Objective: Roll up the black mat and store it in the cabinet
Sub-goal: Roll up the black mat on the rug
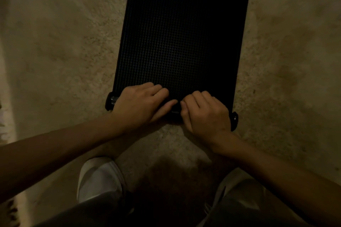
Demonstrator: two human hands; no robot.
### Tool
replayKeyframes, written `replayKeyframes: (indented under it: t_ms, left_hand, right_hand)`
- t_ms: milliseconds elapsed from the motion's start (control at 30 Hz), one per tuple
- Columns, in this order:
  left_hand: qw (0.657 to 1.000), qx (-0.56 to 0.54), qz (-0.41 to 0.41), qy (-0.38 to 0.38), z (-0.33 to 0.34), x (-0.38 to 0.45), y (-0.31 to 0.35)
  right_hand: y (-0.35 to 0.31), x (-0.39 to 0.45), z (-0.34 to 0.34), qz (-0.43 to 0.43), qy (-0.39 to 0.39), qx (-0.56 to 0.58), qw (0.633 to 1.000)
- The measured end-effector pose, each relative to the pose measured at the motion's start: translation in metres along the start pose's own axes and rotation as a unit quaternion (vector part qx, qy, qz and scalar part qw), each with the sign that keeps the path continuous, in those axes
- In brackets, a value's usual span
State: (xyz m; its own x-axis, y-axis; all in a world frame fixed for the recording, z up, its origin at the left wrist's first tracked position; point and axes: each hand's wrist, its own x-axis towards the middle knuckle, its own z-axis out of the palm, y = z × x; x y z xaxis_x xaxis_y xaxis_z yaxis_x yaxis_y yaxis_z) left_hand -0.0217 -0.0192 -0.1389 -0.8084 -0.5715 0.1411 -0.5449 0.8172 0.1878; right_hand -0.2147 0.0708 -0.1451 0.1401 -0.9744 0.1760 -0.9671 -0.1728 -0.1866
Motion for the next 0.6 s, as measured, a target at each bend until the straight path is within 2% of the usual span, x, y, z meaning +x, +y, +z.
replayKeyframes:
  t_ms: [100,267,467,600]
  left_hand:
    - [1.000,0.014,0.007,0.008,0.000,-0.002,0.003]
    - [0.998,0.015,-0.055,0.028,0.001,-0.016,0.016]
    - [0.995,0.094,0.000,0.032,0.012,0.001,0.004]
    - [0.996,0.083,-0.008,0.024,0.014,0.011,0.000]
  right_hand:
    - [0.000,0.003,0.001,0.014,0.016,-0.003,1.000]
    - [0.003,0.013,-0.004,0.064,0.014,0.006,0.998]
    - [0.008,0.026,-0.011,0.086,-0.037,0.025,0.995]
    - [0.001,0.022,-0.009,0.045,-0.014,-0.043,0.998]
